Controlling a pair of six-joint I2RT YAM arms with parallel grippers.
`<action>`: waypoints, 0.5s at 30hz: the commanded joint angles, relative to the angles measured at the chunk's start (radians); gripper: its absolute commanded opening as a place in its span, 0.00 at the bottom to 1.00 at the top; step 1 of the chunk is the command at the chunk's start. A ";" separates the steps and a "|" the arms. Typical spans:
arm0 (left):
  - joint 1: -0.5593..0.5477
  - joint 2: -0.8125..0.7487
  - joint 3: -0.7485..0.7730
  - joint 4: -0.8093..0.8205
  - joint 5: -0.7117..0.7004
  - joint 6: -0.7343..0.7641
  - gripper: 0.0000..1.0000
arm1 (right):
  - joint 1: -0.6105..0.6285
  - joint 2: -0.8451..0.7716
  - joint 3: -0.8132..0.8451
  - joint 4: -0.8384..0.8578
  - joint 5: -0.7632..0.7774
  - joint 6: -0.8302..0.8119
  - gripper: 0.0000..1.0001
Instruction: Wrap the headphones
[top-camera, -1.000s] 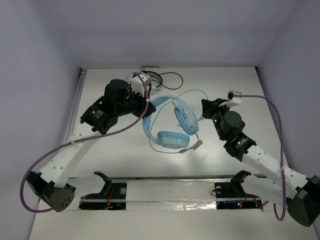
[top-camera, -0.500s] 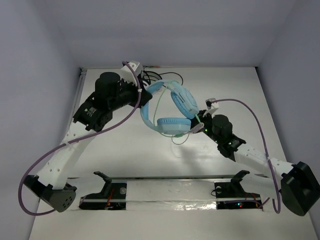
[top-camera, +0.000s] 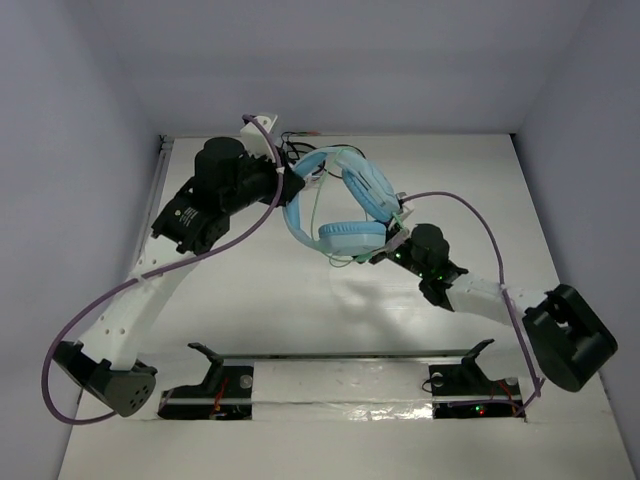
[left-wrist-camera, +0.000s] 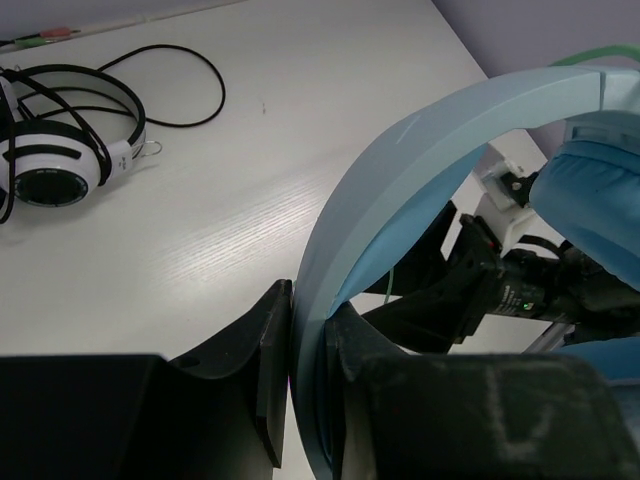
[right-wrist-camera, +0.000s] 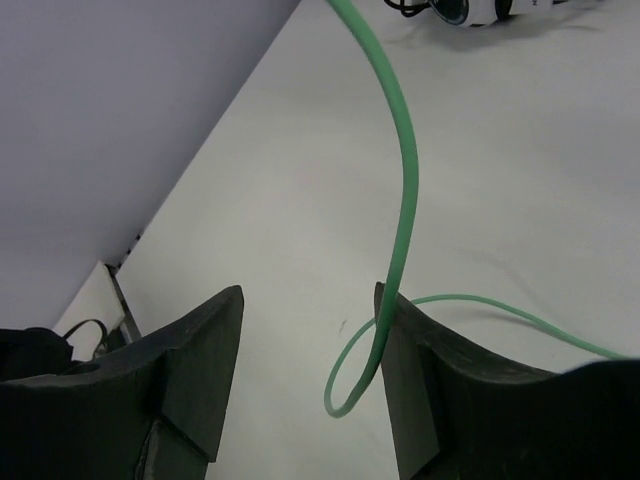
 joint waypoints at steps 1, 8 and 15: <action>0.003 -0.011 0.105 0.089 0.001 -0.059 0.00 | -0.007 0.083 0.033 0.208 -0.028 0.020 0.62; 0.003 0.004 0.180 0.069 -0.004 -0.071 0.00 | -0.007 0.300 0.042 0.366 -0.003 0.011 0.72; 0.003 0.024 0.220 0.069 0.012 -0.094 0.00 | -0.007 0.386 0.011 0.532 0.099 0.016 0.71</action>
